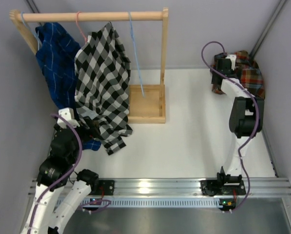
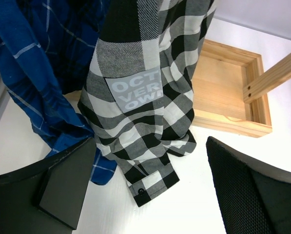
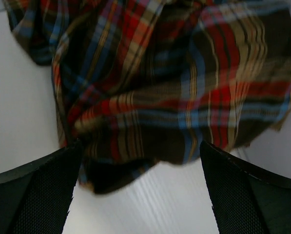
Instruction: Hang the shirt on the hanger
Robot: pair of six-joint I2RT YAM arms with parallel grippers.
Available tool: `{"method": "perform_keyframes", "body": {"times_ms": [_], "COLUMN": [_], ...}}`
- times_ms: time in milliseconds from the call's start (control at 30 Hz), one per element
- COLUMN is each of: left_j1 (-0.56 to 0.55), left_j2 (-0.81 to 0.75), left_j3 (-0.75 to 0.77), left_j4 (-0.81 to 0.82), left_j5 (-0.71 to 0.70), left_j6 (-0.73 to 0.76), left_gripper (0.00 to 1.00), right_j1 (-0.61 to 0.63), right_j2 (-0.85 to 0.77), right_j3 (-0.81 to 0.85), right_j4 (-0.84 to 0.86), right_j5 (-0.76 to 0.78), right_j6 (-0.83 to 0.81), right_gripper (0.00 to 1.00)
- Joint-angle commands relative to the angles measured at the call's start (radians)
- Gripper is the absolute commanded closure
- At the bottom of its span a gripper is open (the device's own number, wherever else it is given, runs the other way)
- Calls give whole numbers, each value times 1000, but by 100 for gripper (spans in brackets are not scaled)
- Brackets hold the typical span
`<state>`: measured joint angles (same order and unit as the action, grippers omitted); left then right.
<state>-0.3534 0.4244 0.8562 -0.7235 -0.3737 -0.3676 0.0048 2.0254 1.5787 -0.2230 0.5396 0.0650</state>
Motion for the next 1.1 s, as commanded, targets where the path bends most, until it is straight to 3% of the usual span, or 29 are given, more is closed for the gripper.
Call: {"method": "perform_keyframes", "body": {"times_ms": [0,67,233,333,433,567,733,900,1067], "left_j1": [-24,-33,-35,-35,-36,-36,-38,-39,-42], "left_j2": [-33,-45,-42,-26,-21,-19,-16,-16,-15], "left_j3": [-9,-13,-17,-19,-22,-25,-36,-37,-42], "left_j4": [56,55,73,78,85,87,96,95,101], "left_j5": [10,-7,15,58,73,78,108,122,144], "left_j6": [9,9,16,21,25,24,32,32,35], "left_gripper": [2,2,2,2,2,2,2,2,2], "right_j1": [-54,-51,-49,-66,-68,-65,-60,-62,-62], "right_j2": [180,235,136,166,214,58,-53,85,189], "right_j3": [252,323,179,231,297,100,23,185,260], "right_j4": [-57,-107,40,-57,-137,40,65,-163,-191], "right_j5": [-24,-50,-141,-255,-245,-231,-377,-515,-478], "right_j6": [-227,-258,-264,-271,-225,-160,-114,-156,-175], "right_gripper": [2,8,12,20,18,13,17,22,27]}}
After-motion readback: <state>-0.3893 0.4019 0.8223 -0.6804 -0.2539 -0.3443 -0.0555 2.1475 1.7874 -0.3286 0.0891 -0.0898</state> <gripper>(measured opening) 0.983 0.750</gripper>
